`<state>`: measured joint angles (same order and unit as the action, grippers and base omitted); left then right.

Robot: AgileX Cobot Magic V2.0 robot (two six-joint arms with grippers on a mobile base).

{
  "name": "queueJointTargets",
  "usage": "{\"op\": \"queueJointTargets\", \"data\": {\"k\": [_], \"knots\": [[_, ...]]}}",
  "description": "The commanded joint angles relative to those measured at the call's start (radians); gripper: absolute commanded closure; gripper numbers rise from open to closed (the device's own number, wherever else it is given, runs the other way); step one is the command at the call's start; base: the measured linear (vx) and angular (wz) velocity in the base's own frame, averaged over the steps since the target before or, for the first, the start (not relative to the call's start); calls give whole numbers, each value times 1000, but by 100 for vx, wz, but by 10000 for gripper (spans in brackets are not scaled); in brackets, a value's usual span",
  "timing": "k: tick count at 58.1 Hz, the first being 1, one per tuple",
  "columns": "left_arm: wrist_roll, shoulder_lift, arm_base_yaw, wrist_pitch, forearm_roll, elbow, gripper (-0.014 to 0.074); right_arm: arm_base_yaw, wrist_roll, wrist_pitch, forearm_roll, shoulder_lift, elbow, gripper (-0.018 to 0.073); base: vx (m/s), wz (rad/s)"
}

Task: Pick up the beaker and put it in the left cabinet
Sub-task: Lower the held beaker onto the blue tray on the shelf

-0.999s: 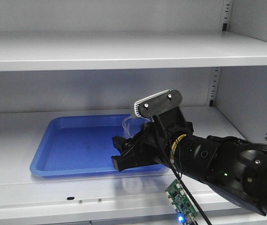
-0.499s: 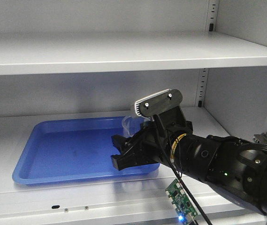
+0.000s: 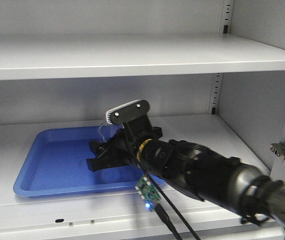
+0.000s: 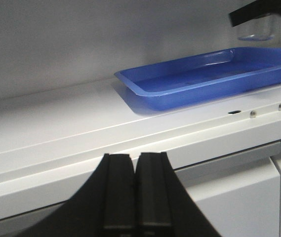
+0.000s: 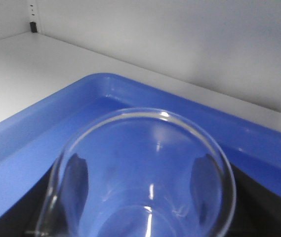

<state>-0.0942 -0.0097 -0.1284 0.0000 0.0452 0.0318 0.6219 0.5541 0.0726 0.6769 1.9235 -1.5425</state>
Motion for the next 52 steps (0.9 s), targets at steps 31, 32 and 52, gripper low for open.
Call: {"op": "queueJointTargets", "data": {"k": [31, 32, 52], "knots": [[3, -19, -1, -75, -3, 16, 595, -3, 16, -43, 4, 152, -215, 545, 0, 0], [3, -19, -1, -75, -3, 16, 595, -3, 16, -43, 4, 152, -215, 543, 0, 0], [3, -19, -1, -75, -3, 16, 595, -3, 17, -48, -3, 154, -215, 371, 0, 0]]}}
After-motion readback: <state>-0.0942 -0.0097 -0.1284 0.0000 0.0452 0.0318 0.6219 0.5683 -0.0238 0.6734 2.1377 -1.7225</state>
